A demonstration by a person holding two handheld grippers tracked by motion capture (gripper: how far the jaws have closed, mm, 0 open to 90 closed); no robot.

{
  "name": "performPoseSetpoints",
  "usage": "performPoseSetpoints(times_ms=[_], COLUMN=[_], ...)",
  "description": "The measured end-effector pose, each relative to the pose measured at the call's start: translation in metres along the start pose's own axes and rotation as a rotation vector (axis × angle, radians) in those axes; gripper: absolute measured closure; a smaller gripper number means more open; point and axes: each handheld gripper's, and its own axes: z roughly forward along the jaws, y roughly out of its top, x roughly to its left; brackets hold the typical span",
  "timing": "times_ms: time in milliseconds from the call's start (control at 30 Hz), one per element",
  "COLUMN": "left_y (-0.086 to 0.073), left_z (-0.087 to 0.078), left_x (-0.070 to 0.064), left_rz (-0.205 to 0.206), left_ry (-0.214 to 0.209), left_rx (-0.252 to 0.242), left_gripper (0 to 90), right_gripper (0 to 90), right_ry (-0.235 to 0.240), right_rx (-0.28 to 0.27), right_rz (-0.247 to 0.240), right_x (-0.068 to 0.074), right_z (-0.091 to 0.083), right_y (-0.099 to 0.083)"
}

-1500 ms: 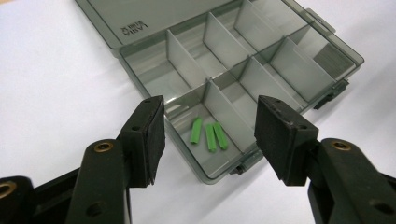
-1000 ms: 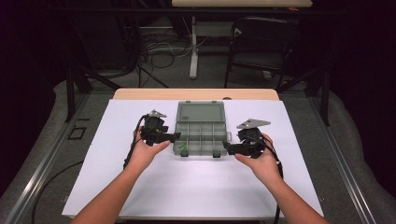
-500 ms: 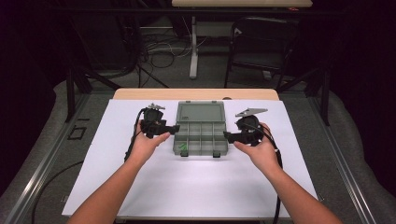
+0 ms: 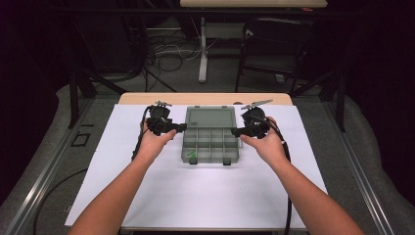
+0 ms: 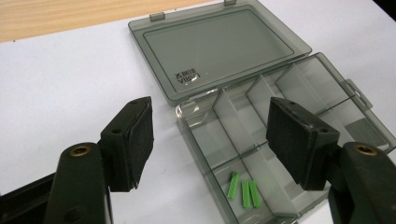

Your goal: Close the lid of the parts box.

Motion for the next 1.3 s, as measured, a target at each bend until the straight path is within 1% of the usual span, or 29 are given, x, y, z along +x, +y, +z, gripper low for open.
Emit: performPoseSetpoints(times_ms=[33,67,100,167,200,267,367,433,533,600,633,733,800,833,933,1067,1100,1200,1233,1300], left_y=[0.002,0.003,0.005,0.008,0.01,0.012,0.016,0.019,0.023,0.025,0.025,0.028,0.03,0.03,0.03,0.03,0.029,0.029,0.029,0.028], left_z=[0.0,0.001,0.001,0.003,0.004,0.007,0.012,0.016,0.021,0.023,0.024,0.027,0.03,0.031,0.036,0.044,0.046,0.051,0.052,0.054], left_x=[0.0,0.0,0.001,0.0,0.001,0.001,0.002,0.002,0.003,0.003,0.003,0.004,0.006,0.006,0.008,0.013,0.014,0.017,0.017,0.018], left_rz=[-0.003,-0.014,-0.012,-0.022,-0.018,-0.021,-0.025,-0.026,-0.039,-0.026,-0.033,-0.036,-0.046,-0.045,-0.057,-0.08,-0.084,-0.078,-0.086,-0.091], left_ry=[0.001,0.0,-0.001,-0.007,-0.005,0.007,0.012,0.02,0.012,0.027,0.02,0.032,0.031,0.032,0.025,0.012,0.013,0.025,0.028,0.033], left_rx=[0.001,0.0,-0.001,0.006,0.01,0.011,0.024,0.027,0.023,0.028,0.029,0.024,0.026,0.028,0.025,0.041,0.039,0.036,0.033,0.037], left_gripper=[32.5,32.6,32.5,31.1,31.2,31.6,33.9,34.9,36.8,36.9,36.9,37.7,39.1,39.2,39.8,40.8,40.9,40.8,40.8,40.8], right_gripper=[39.7,41.0,41.9,42.7,43.3,44.1,45.6,46.8,48.3,48.8,49.2,49.2,49.4,49.4,49.3,49.2,49.1,47.9,47.6,47.0], right_ry=[-0.003,-0.008,-0.015,-0.018,-0.022,-0.029,-0.039,-0.046,-0.058,-0.064,-0.063,-0.066,-0.063,-0.062,-0.066,-0.059,-0.062,-0.068,-0.064,-0.065], right_rx=[0.002,0.01,0.009,0.015,0.016,0.02,0.029,0.036,0.04,0.045,0.048,0.054,0.053,0.054,0.059,0.057,0.059,0.065,0.065,0.08], right_rz=[-0.007,-0.004,-0.005,0.003,0.003,0.008,0.005,0.014,0.022,0.033,0.033,0.051,0.067,0.077,0.086,0.097,0.088,0.09,0.101,0.105], right_x=[-0.001,-0.002,-0.004,-0.006,-0.008,-0.009,-0.011,-0.012,-0.015,-0.016,-0.017,-0.02,-0.022,-0.024,-0.026,-0.027,-0.027,-0.028,-0.028,-0.029], right_z=[0.002,0.003,0.004,0.006,0.007,0.009,0.013,0.016,0.022,0.027,0.029,0.035,0.039,0.041,0.047,0.056,0.059,0.065,0.068,0.072], right_y=[0.002,0.004,0.006,0.009,0.012,0.016,0.022,0.025,0.029,0.031,0.032,0.035,0.037,0.038,0.039,0.04,0.039,0.039,0.038,0.038])
